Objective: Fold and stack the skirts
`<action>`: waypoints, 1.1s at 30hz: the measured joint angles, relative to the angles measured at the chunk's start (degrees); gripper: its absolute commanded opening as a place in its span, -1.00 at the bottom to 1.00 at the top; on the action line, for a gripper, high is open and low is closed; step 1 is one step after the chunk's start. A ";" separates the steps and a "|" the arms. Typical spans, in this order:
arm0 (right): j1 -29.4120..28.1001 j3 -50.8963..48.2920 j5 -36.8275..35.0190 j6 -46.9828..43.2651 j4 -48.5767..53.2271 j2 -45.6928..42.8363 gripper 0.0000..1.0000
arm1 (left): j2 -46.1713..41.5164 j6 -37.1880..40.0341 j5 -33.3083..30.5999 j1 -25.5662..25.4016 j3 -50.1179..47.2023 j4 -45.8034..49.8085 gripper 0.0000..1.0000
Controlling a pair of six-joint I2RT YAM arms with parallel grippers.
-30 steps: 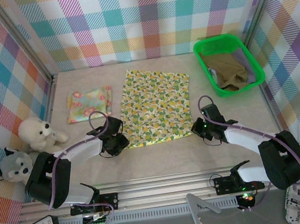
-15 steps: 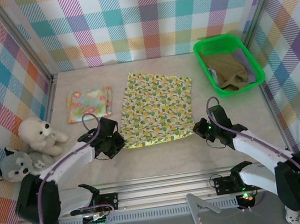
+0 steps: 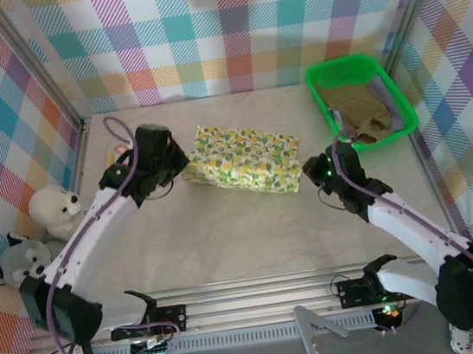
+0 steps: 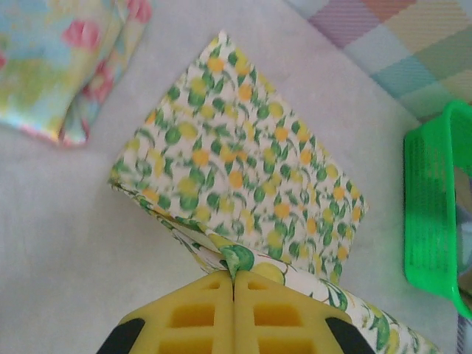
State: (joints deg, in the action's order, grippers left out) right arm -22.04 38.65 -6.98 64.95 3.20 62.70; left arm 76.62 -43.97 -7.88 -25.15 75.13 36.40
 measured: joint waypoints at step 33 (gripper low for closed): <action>6.56 28.44 0.55 -3.96 -0.57 38.12 -1.00 | 42.99 12.22 -0.37 7.32 36.54 0.42 -1.00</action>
State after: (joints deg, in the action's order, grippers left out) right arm -15.49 67.09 -6.44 60.99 2.63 100.82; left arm 119.61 -31.75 -8.25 -17.82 111.68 36.82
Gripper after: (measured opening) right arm 0.053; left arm 0.046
